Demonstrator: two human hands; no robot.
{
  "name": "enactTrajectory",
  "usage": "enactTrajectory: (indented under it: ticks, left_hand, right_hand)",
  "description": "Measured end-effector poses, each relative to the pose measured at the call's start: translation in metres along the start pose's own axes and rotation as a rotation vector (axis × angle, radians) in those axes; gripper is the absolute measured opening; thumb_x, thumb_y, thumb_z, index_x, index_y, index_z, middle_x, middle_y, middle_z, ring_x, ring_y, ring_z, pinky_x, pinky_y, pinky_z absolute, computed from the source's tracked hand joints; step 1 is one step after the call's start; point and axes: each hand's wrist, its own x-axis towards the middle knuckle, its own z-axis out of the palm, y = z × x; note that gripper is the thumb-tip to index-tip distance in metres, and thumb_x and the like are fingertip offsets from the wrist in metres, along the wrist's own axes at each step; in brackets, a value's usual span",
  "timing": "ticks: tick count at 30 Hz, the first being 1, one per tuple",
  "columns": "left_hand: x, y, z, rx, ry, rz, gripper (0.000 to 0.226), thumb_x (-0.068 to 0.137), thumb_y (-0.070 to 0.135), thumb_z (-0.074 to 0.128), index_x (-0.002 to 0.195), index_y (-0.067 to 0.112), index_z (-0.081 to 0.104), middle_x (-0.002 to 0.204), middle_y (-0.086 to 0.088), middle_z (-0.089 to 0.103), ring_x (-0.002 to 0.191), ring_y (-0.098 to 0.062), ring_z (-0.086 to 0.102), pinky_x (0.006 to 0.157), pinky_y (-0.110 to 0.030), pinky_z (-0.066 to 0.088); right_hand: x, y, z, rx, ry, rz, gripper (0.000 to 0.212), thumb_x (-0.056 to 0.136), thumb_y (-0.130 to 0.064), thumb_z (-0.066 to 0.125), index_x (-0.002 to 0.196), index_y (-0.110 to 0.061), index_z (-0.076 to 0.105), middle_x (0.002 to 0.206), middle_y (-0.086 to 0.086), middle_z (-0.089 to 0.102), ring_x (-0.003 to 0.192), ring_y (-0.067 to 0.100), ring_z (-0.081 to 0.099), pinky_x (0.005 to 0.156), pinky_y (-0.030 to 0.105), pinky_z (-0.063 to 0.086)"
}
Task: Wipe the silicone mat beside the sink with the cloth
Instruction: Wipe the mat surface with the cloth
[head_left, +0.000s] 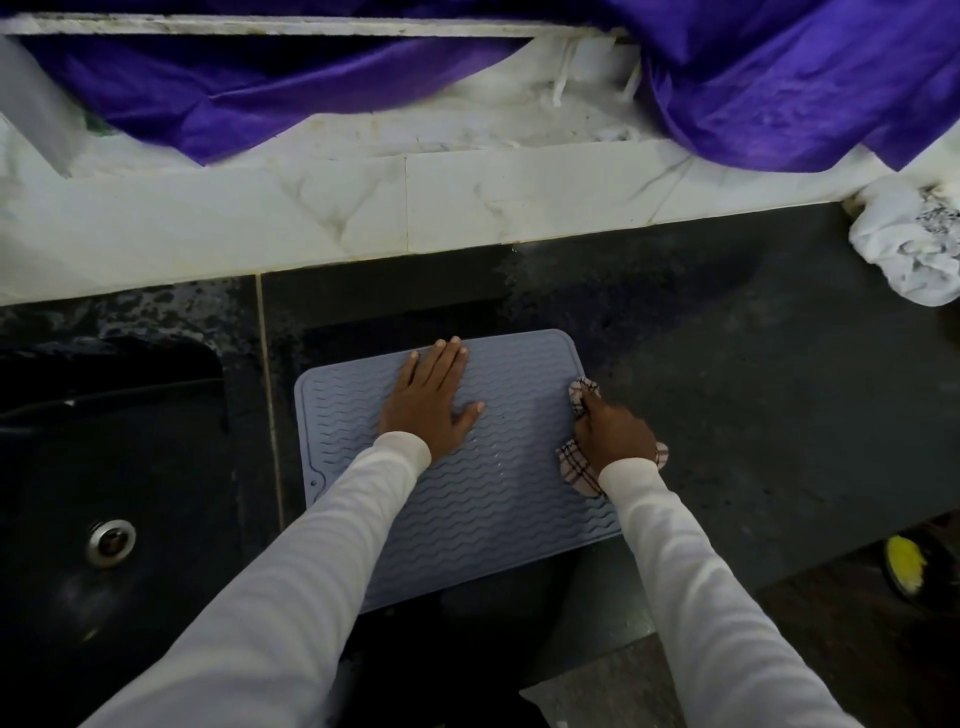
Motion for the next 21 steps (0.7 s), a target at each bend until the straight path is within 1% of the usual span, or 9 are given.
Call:
enactTrajectory:
  ticks: [2,4,7,11,14,16,19,21]
  left_hand:
    - [0.001,0.0,0.0,0.015,-0.002,0.007,0.079,0.095,0.066,0.017,0.155,0.019,-0.002,0.164,0.001,-0.003,0.15,-0.016,-0.005,0.122,-0.045,0.004]
    - [0.0,0.0,0.0,0.025,-0.004,0.01,0.079,0.095,0.066,0.016,0.155,0.019,-0.003,0.164,0.001,-0.003,0.15,-0.017,-0.006,0.121,-0.045,0.005]
    - [0.001,0.0,0.0,0.024,-0.008,0.008,0.079,0.095,0.066,0.015,0.155,0.018,-0.004,0.164,0.001,-0.004,0.15,-0.017,-0.006,0.121,-0.046,0.006]
    - [0.0,0.001,0.0,0.028,-0.006,0.004,0.078,0.096,0.065,0.015,0.155,0.018,-0.004,0.164,0.001,-0.005,0.15,-0.017,-0.006,0.121,-0.046,0.006]
    - [0.001,0.0,0.0,0.024,-0.002,-0.008,0.078,0.096,0.065,0.016,0.155,0.019,-0.004,0.164,0.001,-0.004,0.15,-0.017,-0.006,0.121,-0.046,0.006]
    - [0.001,0.001,0.0,0.024,0.003,-0.012,0.078,0.096,0.065,0.016,0.155,0.018,-0.003,0.164,0.0,-0.004,0.15,-0.017,-0.006,0.121,-0.046,0.006]
    - [0.0,0.0,0.001,0.017,0.003,-0.013,0.078,0.096,0.064,0.016,0.155,0.018,-0.003,0.164,0.001,-0.003,0.15,-0.017,-0.005,0.121,-0.046,0.006]
    - [0.001,0.002,0.001,0.015,0.009,-0.023,0.078,0.096,0.064,0.017,0.155,0.018,-0.002,0.164,0.001,-0.003,0.15,-0.017,-0.005,0.121,-0.046,0.007]
  right_hand:
    - [0.004,0.0,0.002,-0.019,0.023,-0.028,0.047,0.095,-0.033,0.041,0.142,-0.035,0.036,0.11,0.017,0.06,0.092,0.042,0.062,0.078,0.045,0.049]
    - [0.015,-0.003,-0.001,-0.042,0.058,-0.071,0.046,0.097,-0.035,0.04,0.143,-0.035,0.036,0.113,0.017,0.058,0.091,0.041,0.062,0.076,0.044,0.049]
    - [0.049,-0.015,-0.011,-0.047,0.079,-0.151,0.04,0.098,-0.032,0.039,0.138,-0.029,0.044,0.112,0.018,0.059,0.09,0.041,0.062,0.075,0.043,0.049]
    - [0.083,-0.027,-0.026,-0.029,0.103,-0.187,0.037,0.097,-0.029,0.041,0.132,-0.031,0.051,0.11,0.019,0.058,0.09,0.043,0.061,0.077,0.044,0.047]
    - [0.072,-0.028,-0.023,0.015,0.121,-0.168,0.035,0.096,-0.029,0.041,0.129,-0.028,0.052,0.109,0.018,0.058,0.089,0.043,0.061,0.077,0.045,0.048]
    - [0.055,-0.027,-0.02,0.062,0.123,-0.123,0.031,0.096,-0.03,0.04,0.124,-0.024,0.053,0.112,0.017,0.06,0.093,0.042,0.062,0.079,0.043,0.047]
    - [0.024,-0.02,-0.012,0.089,0.025,-0.025,0.027,0.095,-0.031,0.042,0.117,-0.019,0.052,0.113,0.015,0.065,0.098,0.039,0.063,0.084,0.042,0.046]
    - [0.001,-0.011,-0.008,0.059,-0.027,-0.003,0.034,0.092,-0.038,0.05,0.119,-0.017,0.049,0.111,0.013,0.066,0.098,0.036,0.064,0.087,0.042,0.046]
